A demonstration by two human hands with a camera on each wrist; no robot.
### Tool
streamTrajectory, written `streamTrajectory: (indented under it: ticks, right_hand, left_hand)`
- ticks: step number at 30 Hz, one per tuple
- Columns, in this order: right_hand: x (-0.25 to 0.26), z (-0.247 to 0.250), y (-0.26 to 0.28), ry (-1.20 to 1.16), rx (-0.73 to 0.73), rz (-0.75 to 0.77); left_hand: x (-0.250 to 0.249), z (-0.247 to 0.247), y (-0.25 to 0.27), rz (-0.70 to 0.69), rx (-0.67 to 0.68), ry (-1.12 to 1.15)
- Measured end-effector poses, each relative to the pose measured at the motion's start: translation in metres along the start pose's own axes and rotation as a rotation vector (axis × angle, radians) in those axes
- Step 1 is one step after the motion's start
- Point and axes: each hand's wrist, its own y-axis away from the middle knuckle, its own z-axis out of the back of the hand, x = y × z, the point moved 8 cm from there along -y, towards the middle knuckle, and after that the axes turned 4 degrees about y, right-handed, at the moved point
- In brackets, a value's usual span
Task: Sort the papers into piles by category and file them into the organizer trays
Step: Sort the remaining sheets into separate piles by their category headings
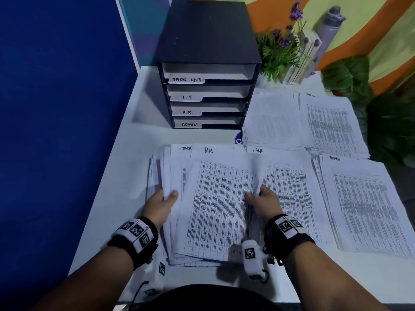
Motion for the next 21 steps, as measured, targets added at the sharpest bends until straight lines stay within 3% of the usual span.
streamTrajectory:
  ticks: [3, 11, 14, 16, 18, 21]
  right_hand:
    - [0.015, 0.019, -0.003, 0.252, -0.130, 0.090]
    - [0.039, 0.116, -0.016, 0.590, -0.469, 0.180]
    - [0.051, 0.125, -0.015, 0.807, -0.573, 0.201]
    - [0.067, 0.114, -0.008, 0.826, -0.594, 0.287]
    - [0.079, 0.083, -0.005, 0.722, -0.440, 0.396]
    - [0.060, 0.016, 0.002, 0.311, 0.056, 0.227]
  left_hand:
    - [0.004, -0.006, -0.004, -0.022, 0.028, -0.105]
    - [0.002, 0.018, -0.004, -0.032, -0.156, -0.140]
    - [-0.001, 0.026, -0.004, -0.042, -0.206, -0.105]
    - [-0.007, 0.027, -0.001, -0.054, -0.215, -0.082]
    - [-0.013, 0.027, 0.002, -0.075, -0.212, -0.066]
    - [-0.021, 0.024, 0.004, -0.087, -0.206, -0.035]
